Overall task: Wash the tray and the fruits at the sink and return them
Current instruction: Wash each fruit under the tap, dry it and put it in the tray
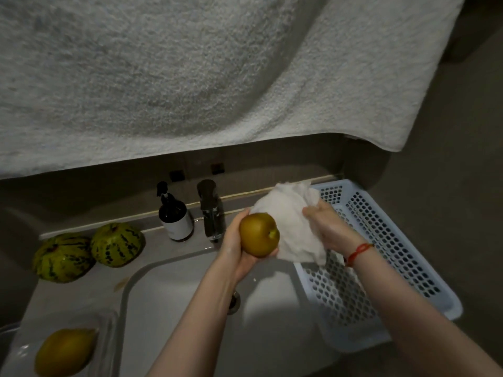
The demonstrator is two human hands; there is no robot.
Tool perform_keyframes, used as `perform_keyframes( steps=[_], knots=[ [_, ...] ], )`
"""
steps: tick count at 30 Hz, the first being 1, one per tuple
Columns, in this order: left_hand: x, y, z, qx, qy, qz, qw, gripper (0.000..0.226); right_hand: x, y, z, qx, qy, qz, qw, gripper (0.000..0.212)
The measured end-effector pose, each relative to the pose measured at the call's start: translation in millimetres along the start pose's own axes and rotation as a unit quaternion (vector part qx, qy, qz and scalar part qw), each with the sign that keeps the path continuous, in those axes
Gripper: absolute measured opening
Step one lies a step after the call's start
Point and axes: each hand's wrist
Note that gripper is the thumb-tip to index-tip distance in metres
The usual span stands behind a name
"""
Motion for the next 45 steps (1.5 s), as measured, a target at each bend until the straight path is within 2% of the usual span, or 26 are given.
perform_keyframes(
  steps=[3, 5, 7, 11, 15, 22, 25, 28, 30, 33, 37, 41, 45],
  knots=[
    [-10, -13, -10, -0.005, 0.001, 0.000, 1.000, 0.043, 3, -14, 16, -0.057, 0.062, 0.029, 0.996, 0.031],
    [-11, -22, -9, -0.010, 0.010, 0.007, 1.000, 0.038, 1, -26, 22, -0.069, 0.055, 0.045, 0.995, 0.031],
    [-10, -30, -8, -0.031, 0.001, 0.023, 0.999, 0.030, -2, -38, 25, -0.065, 0.070, 0.017, 0.995, 0.033],
    [5, -45, 1, -0.055, -0.055, 0.051, 0.996, 0.025, -29, -54, 30, -0.080, 0.178, -0.098, 0.976, 0.054],
    [21, -53, 6, -0.054, -0.062, 0.063, 0.995, 0.021, -52, -59, 35, -0.138, 0.169, -0.115, 0.969, 0.039],
    [31, -54, 2, -0.046, 0.006, 0.089, 0.995, 0.031, -67, -63, 31, -0.207, 0.146, -0.068, 0.965, 0.020],
    [29, -51, -1, -0.052, 0.011, 0.089, 0.995, 0.033, -69, -60, 30, -0.192, 0.183, -0.074, 0.961, 0.023],
    [27, -45, -4, -0.054, 0.009, 0.084, 0.995, 0.037, -60, -53, 25, -0.169, 0.273, -0.078, 0.944, 0.033],
    [24, -35, -3, -0.053, 0.004, 0.084, 0.995, 0.036, -42, -44, 18, -0.182, 0.296, -0.042, 0.937, 0.033],
    [21, -12, 1, -0.047, -0.012, 0.087, 0.995, 0.028, -10, -22, -3, -0.187, 0.274, 0.048, 0.942, 0.027],
    [14, 28, 13, -0.037, 0.040, 0.086, 0.995, 0.030, 20, 24, -48, -0.114, 0.255, 0.138, 0.950, 0.019],
    [0, 67, 33, -0.039, 0.047, 0.040, 0.997, 0.033, 22, 65, -108, 0.034, 0.256, 0.109, 0.960, 0.009],
    [-10, 106, 72, -0.079, 0.024, -0.041, 0.996, 0.030, 11, 84, -166, 0.205, 0.243, 0.057, 0.947, 0.040]
  ],
)
Point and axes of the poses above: each hand's wrist, its own y-axis away from the middle knuckle, its own z-axis out of the back of the hand, x = y × z, and after that the axes turned 14 degrees about x, right-handed
